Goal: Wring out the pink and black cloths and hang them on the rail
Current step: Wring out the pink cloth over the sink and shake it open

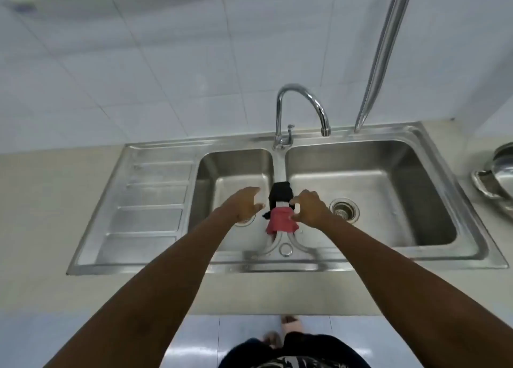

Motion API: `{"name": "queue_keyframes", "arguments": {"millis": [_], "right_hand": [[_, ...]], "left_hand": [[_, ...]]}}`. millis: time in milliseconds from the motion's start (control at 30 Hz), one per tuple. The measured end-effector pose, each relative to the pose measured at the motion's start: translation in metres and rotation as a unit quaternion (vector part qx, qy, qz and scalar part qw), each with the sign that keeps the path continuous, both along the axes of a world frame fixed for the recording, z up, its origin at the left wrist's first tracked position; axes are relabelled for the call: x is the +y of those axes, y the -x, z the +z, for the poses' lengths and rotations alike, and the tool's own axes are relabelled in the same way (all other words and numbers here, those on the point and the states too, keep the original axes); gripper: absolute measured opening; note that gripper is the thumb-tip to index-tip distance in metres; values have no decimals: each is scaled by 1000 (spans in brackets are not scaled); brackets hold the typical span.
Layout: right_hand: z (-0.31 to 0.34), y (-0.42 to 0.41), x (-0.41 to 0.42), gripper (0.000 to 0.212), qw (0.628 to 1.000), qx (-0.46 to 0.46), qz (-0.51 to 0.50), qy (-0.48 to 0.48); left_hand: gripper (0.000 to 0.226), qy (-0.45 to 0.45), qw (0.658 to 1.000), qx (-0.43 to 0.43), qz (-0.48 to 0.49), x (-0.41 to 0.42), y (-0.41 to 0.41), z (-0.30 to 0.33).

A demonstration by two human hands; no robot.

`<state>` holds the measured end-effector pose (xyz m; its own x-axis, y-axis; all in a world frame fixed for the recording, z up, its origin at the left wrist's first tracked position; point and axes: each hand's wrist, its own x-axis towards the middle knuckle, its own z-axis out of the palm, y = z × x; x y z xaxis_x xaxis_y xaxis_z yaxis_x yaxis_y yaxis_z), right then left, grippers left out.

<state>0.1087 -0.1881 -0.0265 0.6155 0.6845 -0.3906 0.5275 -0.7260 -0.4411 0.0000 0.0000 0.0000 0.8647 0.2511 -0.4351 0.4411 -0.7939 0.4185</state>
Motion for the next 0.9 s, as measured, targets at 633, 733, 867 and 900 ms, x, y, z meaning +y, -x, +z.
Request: {"name": "queue_keyframes", "arguments": {"millis": [633,733,867,900], "right_hand": [[-20,5,42,11,995,63,-51,-55],[10,-1,44,12,993,44,-33,-109],[55,-7,56,28,990,-19,-8,-142],[65,-7,59,30,987,-13,-17,-158]], "left_hand": [[40,73,996,-52,21,56,34,-39],[41,106,991,-79,21,60,35,-38],[64,141,986,-91,21,64,34,-33],[70,161,982,-89,30,63,34,-32]]}}
